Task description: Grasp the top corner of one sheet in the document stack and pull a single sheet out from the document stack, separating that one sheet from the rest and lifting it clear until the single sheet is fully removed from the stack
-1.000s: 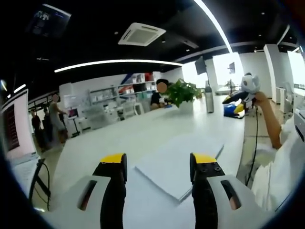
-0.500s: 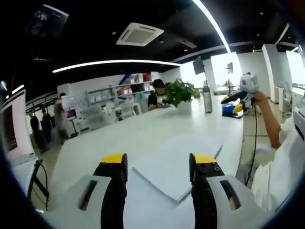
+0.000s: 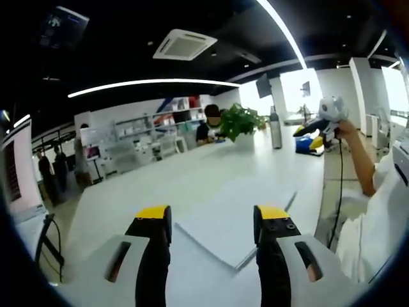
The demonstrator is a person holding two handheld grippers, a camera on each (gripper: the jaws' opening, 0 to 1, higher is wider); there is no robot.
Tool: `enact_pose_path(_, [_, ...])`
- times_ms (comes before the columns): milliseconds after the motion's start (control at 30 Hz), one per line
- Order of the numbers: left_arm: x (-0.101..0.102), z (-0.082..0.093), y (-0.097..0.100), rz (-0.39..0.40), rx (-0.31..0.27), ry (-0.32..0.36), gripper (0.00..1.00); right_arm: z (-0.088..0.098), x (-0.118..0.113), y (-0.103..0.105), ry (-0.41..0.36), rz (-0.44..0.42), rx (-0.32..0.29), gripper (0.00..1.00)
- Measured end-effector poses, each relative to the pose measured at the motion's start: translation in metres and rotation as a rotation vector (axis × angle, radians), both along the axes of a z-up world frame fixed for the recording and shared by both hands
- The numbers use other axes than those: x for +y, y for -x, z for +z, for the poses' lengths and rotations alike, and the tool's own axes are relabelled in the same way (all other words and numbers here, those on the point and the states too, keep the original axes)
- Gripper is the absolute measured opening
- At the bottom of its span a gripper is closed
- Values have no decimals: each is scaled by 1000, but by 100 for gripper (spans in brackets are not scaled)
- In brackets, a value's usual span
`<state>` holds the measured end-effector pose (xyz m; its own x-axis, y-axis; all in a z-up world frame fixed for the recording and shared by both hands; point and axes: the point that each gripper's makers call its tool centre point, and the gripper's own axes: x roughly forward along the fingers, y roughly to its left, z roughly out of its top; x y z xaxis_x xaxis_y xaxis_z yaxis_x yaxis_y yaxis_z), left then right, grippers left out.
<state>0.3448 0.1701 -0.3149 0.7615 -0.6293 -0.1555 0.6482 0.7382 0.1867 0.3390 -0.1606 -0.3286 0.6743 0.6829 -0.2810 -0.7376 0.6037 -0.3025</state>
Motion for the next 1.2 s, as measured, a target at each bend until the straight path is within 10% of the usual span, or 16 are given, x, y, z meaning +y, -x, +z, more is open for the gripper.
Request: enact_pose_path(1200, [-19, -8, -1, -51, -1, -22, 52, -3, 0, 0, 5, 6, 9, 46])
